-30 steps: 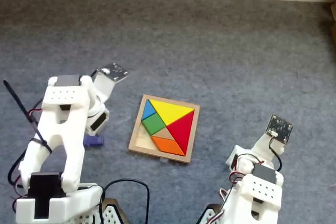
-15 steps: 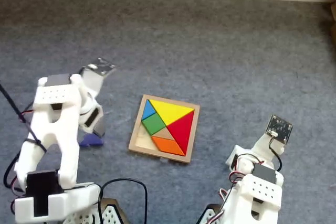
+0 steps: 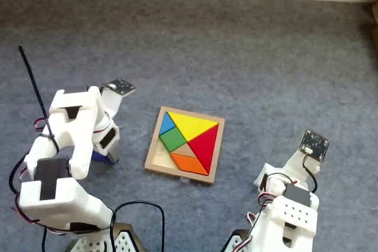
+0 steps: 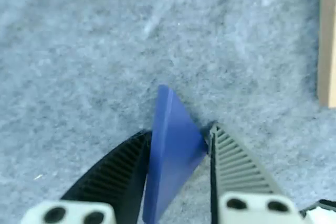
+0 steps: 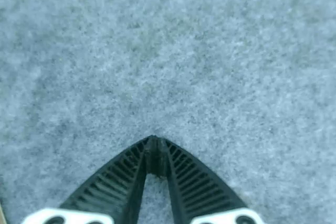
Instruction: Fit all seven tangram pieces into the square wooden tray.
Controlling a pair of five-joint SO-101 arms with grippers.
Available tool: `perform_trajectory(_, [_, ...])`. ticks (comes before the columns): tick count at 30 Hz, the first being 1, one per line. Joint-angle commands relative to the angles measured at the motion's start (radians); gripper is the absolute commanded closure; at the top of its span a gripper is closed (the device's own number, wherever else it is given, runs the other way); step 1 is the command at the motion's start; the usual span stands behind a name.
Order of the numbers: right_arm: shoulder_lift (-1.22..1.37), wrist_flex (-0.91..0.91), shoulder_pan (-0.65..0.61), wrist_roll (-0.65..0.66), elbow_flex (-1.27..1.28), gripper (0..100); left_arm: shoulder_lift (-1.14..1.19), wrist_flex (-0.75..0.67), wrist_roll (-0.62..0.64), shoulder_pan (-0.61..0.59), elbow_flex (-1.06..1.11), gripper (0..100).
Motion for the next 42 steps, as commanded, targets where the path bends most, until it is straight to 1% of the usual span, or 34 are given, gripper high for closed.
perform_trajectory(1, [0.002,-0.002,0.028,0.012,0.002,99.2,0.01,0.038,0.0,0.088,-0.031,85])
perform_trajectory(4, [0.002,-0.002,0.028,0.012,0.002,99.2,0.004,0.04,0.058,0.128,-0.033,91])
perform_trajectory(8, [0.002,-0.002,0.028,0.012,0.002,99.2,0.002,0.06,0.109,0.174,-0.045,96])
perform_trajectory(12, [0.002,-0.002,0.028,0.012,0.002,99.2,0.001,0.158,0.133,0.208,-0.111,100])
perform_trajectory(17, [0.002,-0.002,0.028,0.012,0.002,99.2,-0.074,0.27,0.149,0.259,-0.193,100])
perform_trajectory(19, [0.002,-0.002,0.028,0.012,0.002,99.2,-0.147,0.299,0.146,0.305,-0.197,100])
perform_trajectory(23, [0.002,-0.002,0.028,0.012,0.002,99.2,-0.277,0.35,0.144,0.449,-0.194,100])
perform_trajectory(26, [0.002,-0.002,0.028,0.012,0.002,99.2,-0.308,0.353,0.118,0.558,-0.194,99])
perform_trajectory(28, [0.002,-0.002,0.028,0.012,0.002,99.2,-0.288,0.347,0.078,0.613,-0.194,99])
perform_trajectory(31, [0.002,-0.002,0.028,0.012,0.002,99.2,-0.214,0.345,0.049,0.653,-0.206,99])
perform_trajectory(35, [0.002,-0.002,0.028,0.012,0.002,99.2,-0.07,0.345,-0.005,0.665,-0.255,99])
perform_trajectory(39, [0.002,-0.002,0.028,0.012,0.002,99.2,0.051,0.345,-0.011,0.667,-0.335,99])
perform_trajectory(42, [0.002,-0.002,0.028,0.012,0.002,99.2,0.111,0.348,-0.011,0.691,-0.392,99])
